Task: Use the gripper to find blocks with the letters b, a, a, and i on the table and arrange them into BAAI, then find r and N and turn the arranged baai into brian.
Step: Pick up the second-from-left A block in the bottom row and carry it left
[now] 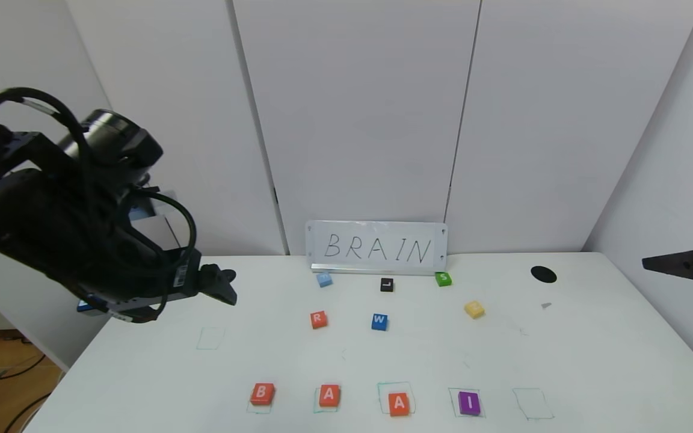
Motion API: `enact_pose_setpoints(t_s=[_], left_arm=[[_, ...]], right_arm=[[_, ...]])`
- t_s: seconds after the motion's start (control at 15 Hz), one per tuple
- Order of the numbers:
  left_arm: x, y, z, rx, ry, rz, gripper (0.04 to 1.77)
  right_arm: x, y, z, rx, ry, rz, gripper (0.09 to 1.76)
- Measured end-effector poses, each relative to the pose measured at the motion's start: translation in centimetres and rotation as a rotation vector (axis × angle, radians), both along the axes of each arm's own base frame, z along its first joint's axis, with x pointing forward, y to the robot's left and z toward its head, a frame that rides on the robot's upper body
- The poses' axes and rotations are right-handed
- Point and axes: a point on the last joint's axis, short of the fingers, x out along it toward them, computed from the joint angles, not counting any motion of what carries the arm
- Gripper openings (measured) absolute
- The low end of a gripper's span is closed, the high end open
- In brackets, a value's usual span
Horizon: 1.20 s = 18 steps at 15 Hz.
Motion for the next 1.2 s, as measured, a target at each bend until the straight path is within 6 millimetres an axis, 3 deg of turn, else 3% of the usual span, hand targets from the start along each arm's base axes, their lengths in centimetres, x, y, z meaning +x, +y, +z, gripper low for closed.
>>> enact_pose_setpoints(t_s=[0.67,0.93,1.2], left_arm=[[3.2,-7.9,-6.3,0.034,0.142,-0.027,1.72],[3.0,-10.5,-9.0,0.069,0.165,-0.071,1.72],[2.7,-12.0,-11.3,0.086,0.183,-0.108,1.72]], right_arm=[[-1.5,0.9,0.4,-0.024,-0.028,0.022,1.71],[-1.9,0.9,0.4,-0.025,-0.036,0.023,1.71],[-2.0,0.9,0.4,-0.027,-0.038,0.025,1.71]])
